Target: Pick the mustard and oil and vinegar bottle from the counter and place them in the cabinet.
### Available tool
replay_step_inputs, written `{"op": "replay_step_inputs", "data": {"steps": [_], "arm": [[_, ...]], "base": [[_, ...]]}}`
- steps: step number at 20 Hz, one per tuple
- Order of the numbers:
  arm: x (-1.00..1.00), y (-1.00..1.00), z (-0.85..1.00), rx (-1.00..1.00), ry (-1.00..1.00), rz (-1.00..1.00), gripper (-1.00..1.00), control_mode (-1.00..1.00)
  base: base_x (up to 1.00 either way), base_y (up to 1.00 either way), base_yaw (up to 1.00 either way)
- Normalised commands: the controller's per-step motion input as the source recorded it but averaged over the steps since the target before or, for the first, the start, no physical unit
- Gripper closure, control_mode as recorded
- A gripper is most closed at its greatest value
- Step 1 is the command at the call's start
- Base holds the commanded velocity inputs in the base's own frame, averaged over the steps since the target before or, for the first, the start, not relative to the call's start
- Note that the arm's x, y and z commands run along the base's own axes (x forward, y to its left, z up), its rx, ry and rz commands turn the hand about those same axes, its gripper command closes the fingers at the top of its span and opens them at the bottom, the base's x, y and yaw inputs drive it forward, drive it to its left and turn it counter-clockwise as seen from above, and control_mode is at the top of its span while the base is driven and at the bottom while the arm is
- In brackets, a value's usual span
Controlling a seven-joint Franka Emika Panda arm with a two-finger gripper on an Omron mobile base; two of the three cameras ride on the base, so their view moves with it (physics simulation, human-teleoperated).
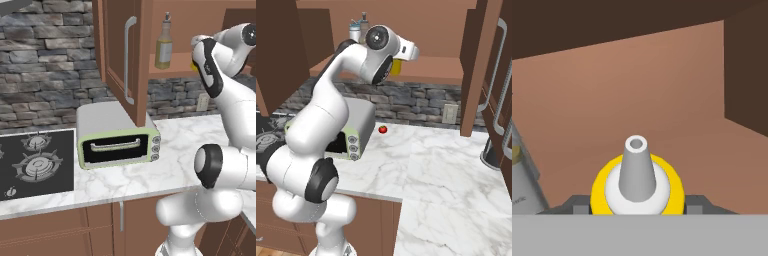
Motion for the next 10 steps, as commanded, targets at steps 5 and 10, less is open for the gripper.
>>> {"op": "replay_step_inputs", "data": {"steps": [5, 10], "arm": [[0.29, 0.0, 0.0, 0.0, 0.0, 0.0, 1.0, -1.0], [0.31, 0.0, 0.0, 0.0, 0.0, 0.0, 1.0, -1.0]], "base": [[0.0, 0.0, 0.0], [0.0, 0.0, 0.0]]}}
